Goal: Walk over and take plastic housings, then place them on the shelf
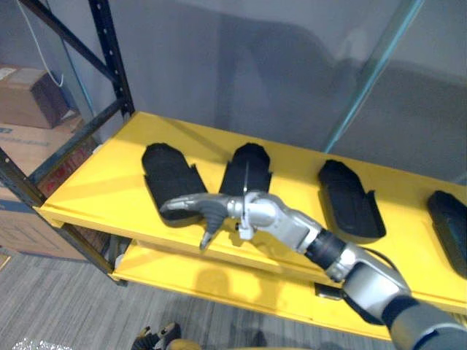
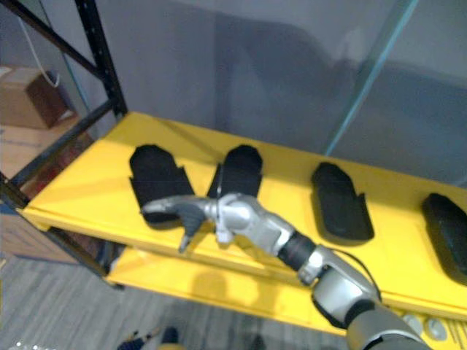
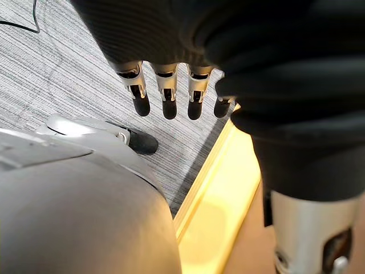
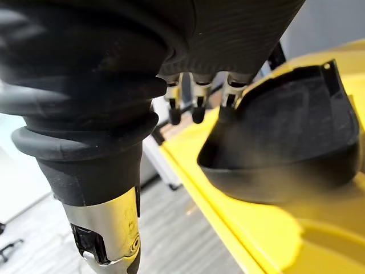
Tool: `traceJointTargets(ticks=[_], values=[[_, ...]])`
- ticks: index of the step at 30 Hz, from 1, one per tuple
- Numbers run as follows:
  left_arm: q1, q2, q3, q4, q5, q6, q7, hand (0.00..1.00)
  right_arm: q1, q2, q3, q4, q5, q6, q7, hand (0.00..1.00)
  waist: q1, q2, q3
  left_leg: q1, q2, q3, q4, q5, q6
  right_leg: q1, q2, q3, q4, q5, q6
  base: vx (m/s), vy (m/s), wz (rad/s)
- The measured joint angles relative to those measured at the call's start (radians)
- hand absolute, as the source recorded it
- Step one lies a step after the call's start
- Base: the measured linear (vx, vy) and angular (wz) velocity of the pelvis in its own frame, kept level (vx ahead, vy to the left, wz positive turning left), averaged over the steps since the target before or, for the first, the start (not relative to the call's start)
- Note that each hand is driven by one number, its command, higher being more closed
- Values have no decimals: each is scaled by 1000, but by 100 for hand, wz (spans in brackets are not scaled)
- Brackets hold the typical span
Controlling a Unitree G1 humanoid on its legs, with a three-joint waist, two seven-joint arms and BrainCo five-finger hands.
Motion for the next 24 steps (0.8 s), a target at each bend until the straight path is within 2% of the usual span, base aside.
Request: traceJointTargets(ticks=[7, 13, 24], values=[[0, 3, 1, 1, 0, 21, 1, 0, -13, -69, -2, -125, 7, 16, 7, 0, -3, -10, -7, 2, 4, 13, 0, -1, 1, -1, 2, 15, -2, 3, -2, -11, -10, -5], [2, 14, 1, 1, 0, 22, 0, 0, 28, -110, -7, -260, 20, 16, 12, 0, -25, -22, -15, 4, 10, 26, 0, -3, 3, -2, 7, 23, -11, 11, -6, 2, -13, -6], [2, 27, -6, 10, 0, 34, 1, 0, 170, -170, -9, -376, 91, 40, 161, 0, -30, -33, -23, 20, 18, 51, 0, -7, 7, -3, 10, 47, -12, 15, -11, -4, -7, -6]])
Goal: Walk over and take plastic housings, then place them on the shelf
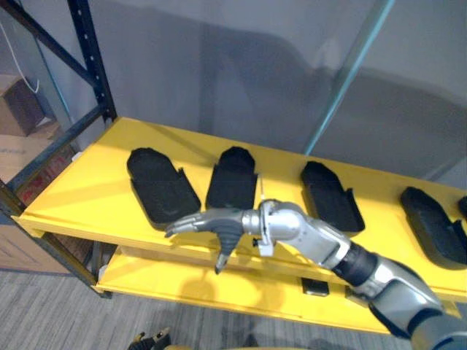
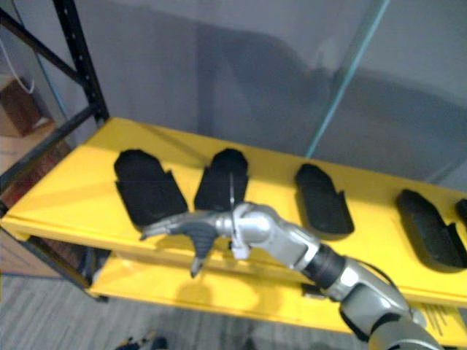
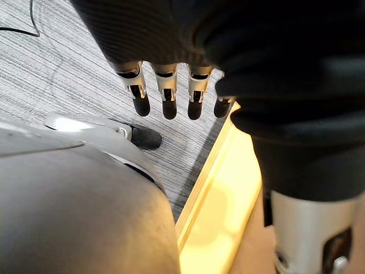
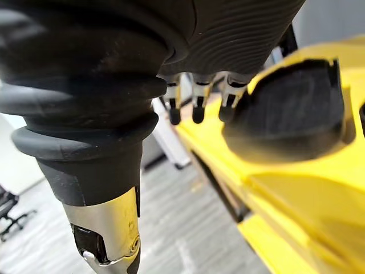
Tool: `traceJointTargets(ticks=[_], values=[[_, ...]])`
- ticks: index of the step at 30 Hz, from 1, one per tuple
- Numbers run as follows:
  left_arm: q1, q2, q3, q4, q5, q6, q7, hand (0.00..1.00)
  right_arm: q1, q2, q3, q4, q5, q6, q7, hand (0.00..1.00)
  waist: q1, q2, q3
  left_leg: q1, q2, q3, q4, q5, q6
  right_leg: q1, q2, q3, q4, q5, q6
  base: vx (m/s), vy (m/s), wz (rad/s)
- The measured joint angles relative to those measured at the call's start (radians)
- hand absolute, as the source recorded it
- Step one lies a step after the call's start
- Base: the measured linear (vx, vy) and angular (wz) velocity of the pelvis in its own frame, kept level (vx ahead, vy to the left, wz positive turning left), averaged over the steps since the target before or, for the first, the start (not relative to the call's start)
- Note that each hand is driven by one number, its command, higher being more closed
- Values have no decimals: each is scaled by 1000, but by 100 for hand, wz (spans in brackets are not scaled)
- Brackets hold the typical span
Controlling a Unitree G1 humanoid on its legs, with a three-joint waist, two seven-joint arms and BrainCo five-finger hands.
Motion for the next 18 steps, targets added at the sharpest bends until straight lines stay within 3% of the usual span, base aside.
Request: traceJointTargets(ticks=[12, 18], values=[[1, 12, -1, 7, -6, 16, -1, 0, 52, 8, 9, 81, -23, 12, 14, 0, 3, -10, -7, -1, -1, -2, 0, 0, 0, 0, 0, -1, -1, 1, 0, 0, 0, 0], [1, 11, 0, 12, -7, 16, 0, 0, 62, 39, 2, 215, -115, -13, -84, 0, 5, -3, -7, -3, -2, -9, 0, 1, 0, 2, 0, -5, -1, 1, 0, 1, -1, 1]])
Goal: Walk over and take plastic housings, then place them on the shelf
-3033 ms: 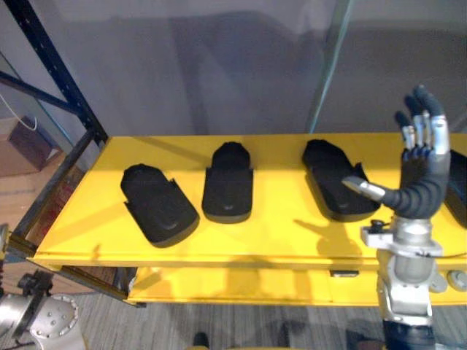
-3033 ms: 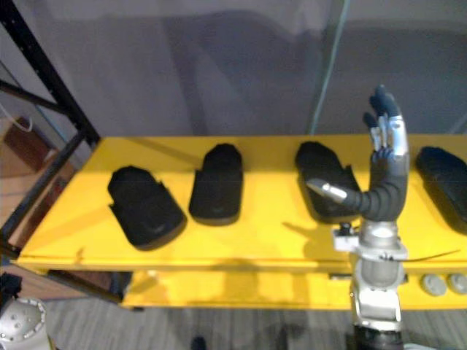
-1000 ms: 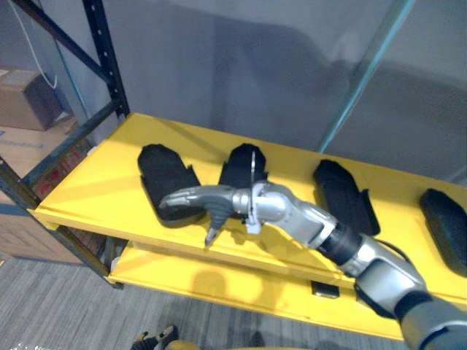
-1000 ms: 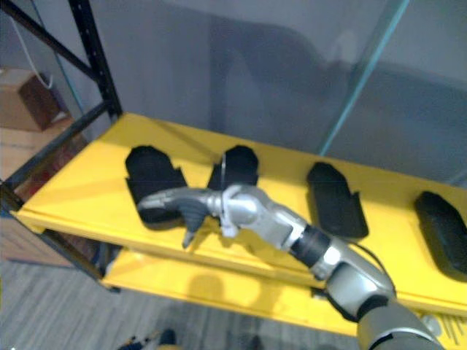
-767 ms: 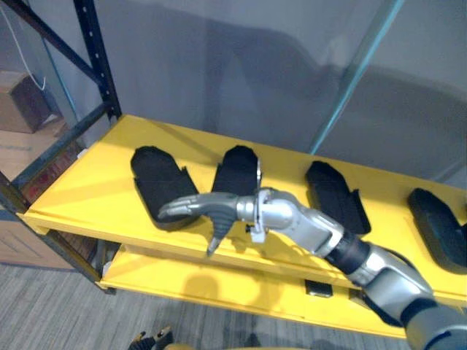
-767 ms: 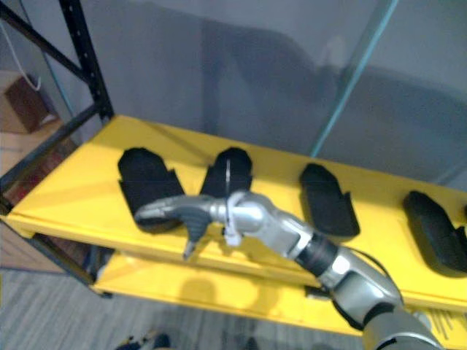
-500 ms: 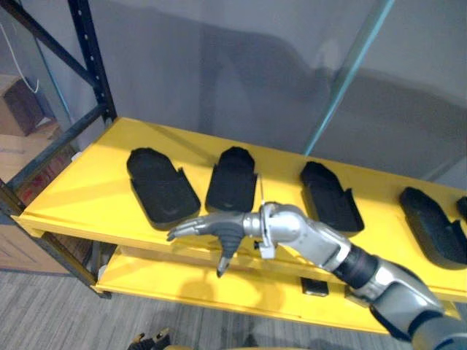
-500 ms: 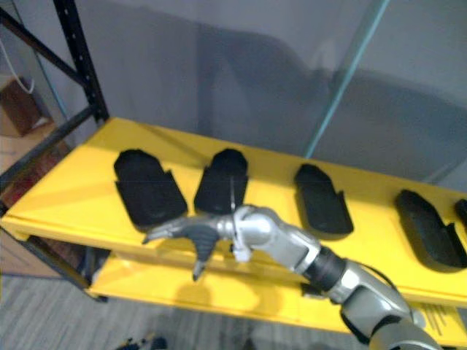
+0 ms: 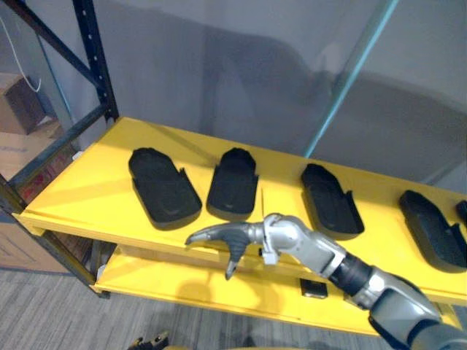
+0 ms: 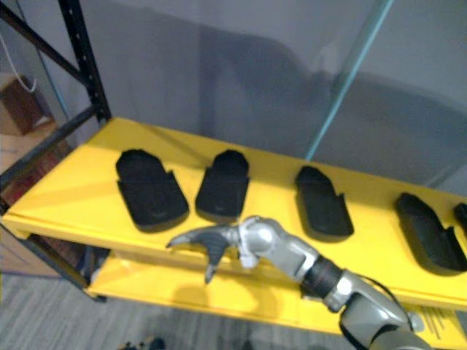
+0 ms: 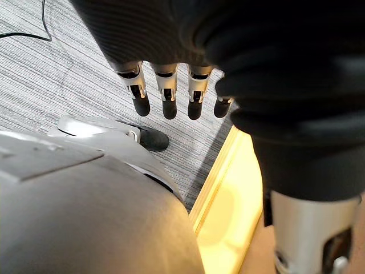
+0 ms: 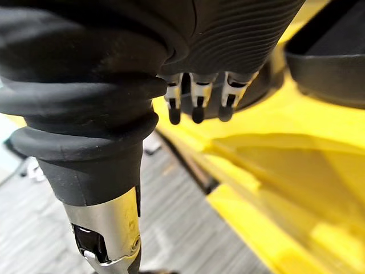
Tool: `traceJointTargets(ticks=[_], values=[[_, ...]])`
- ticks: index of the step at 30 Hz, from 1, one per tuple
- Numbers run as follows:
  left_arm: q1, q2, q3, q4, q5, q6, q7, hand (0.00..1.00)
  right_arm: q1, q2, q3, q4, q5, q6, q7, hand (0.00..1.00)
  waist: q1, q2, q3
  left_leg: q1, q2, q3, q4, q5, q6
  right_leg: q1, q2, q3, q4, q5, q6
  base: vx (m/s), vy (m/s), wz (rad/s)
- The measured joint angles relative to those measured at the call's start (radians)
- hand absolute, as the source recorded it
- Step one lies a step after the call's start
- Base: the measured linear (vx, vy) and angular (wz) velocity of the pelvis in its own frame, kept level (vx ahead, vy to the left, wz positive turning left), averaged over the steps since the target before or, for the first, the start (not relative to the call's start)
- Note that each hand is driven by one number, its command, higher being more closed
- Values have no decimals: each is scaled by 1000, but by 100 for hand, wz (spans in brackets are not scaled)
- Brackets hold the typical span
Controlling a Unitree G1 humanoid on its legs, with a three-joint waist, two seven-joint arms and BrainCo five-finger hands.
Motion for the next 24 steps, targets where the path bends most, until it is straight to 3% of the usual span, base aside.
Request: traceJointTargets(ticks=[13, 18, 24], values=[[8, -31, 9, -9, 2, 0, -3, 0, -2, 113, -132, 315, -96, -74, -199, 0, 6, 46, 19, 19, -31, -9, 0, -2, 0, 32, -25, -27, -13, -1, 15, -3, 5, 3], [10, -33, 11, -15, 2, 0, -3, 0, -7, 144, -141, 344, -96, -103, -200, 0, 8, 51, 26, 18, -40, -12, 0, -5, 0, 33, -33, -34, -14, -3, 19, 12, 0, 3], [10, -37, 47, -48, 5, -1, -7, 0, -44, 171, -131, 362, -96, -103, -169, 0, 11, 33, 60, 17, -57, -38, -1, -3, 3, 53, -46, -66, -14, -6, 32, 45, -4, 14]])
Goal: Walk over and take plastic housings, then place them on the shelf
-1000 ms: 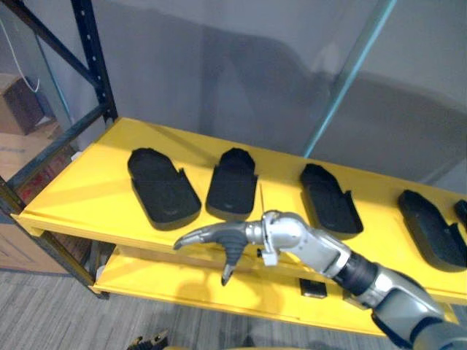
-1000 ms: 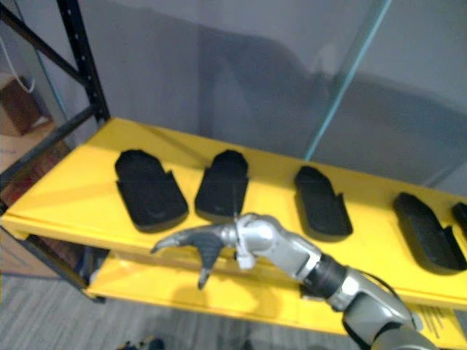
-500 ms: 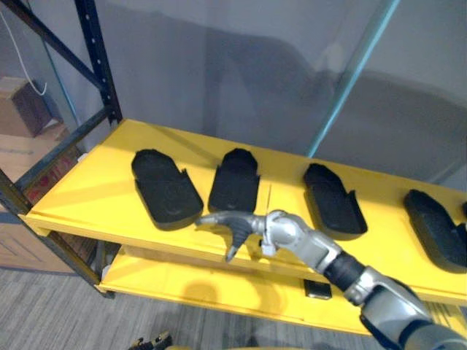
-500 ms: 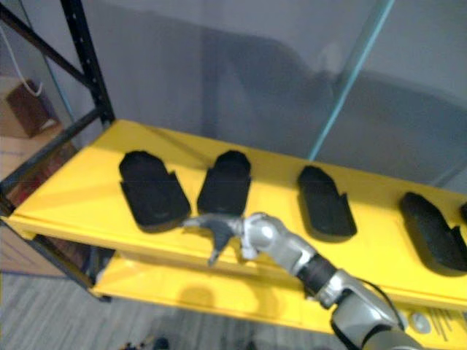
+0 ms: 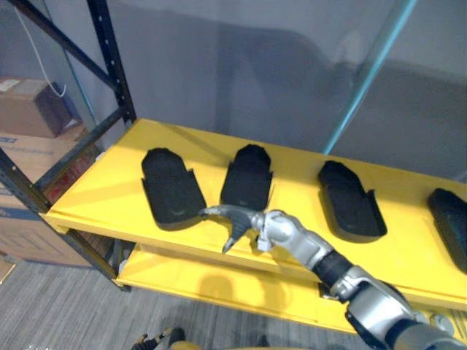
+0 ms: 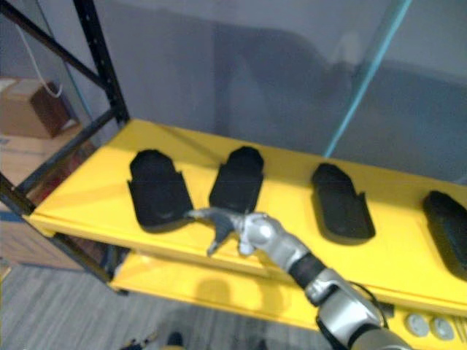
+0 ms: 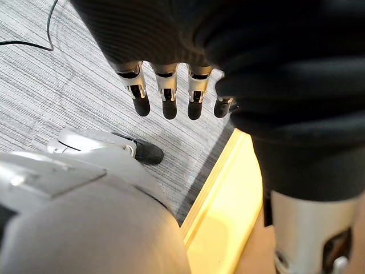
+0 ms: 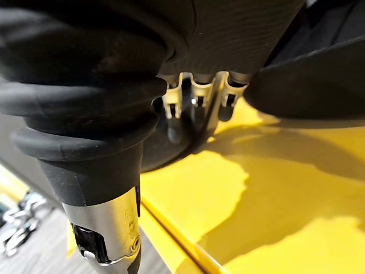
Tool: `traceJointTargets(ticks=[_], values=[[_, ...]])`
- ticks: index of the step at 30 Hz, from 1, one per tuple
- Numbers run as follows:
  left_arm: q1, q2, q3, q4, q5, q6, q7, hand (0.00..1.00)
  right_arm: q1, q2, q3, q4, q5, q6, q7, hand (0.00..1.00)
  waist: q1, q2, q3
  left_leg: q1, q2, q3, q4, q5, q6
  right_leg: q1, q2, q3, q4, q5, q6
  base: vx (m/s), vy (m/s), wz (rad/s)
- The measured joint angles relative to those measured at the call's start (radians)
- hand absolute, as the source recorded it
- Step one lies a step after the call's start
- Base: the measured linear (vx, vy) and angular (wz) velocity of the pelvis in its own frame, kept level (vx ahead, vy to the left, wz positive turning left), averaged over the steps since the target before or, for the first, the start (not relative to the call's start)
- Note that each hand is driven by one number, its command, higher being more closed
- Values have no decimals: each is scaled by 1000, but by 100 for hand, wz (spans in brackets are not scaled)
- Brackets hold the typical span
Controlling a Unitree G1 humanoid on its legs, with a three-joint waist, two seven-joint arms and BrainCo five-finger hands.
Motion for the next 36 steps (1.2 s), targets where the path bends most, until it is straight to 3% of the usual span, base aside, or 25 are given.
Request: traceJointTargets(ticks=[13, 18, 25, 30, 36], values=[[9, -4, -10, -2, 6, -1, -1, 0, -70, -40, 86, -104, 24, 8, 47, 0, 1, -3, 7, -16, 31, 5, 0, 6, -8, -19, 28, 19, 6, -3, -21, -10, -25, -2], [8, -2, -22, -1, 5, -3, -1, 0, -71, -35, 160, -178, 79, 45, 78, 0, 2, -3, 6, -16, 49, 3, 0, 5, -7, -19, 45, 19, 6, -7, -32, -20, -25, -1], [9, 2, -46, 0, 5, -1, 1, 0, -71, 3, 170, -173, 122, 80, 73, 0, 19, -10, 1, -17, 49, -2, 0, 10, -14, -20, 47, 15, 5, -4, -27, 8, -7, 2], [11, 1, -47, 8, 3, -1, 2, 0, -71, 59, 198, -80, 118, 88, 34, 0, 22, -7, -9, -19, 47, -9, 1, 14, -16, -20, 47, 11, 5, -4, -28, -2, -6, 1], [11, -5, -47, 17, -5, -2, 5, 0, -71, 95, 191, 5, 36, 107, -67, 0, 34, 10, -26, -32, 47, -24, 0, 17, -13, -19, 48, -8, 6, -8, -34, -20, -14, 7]])
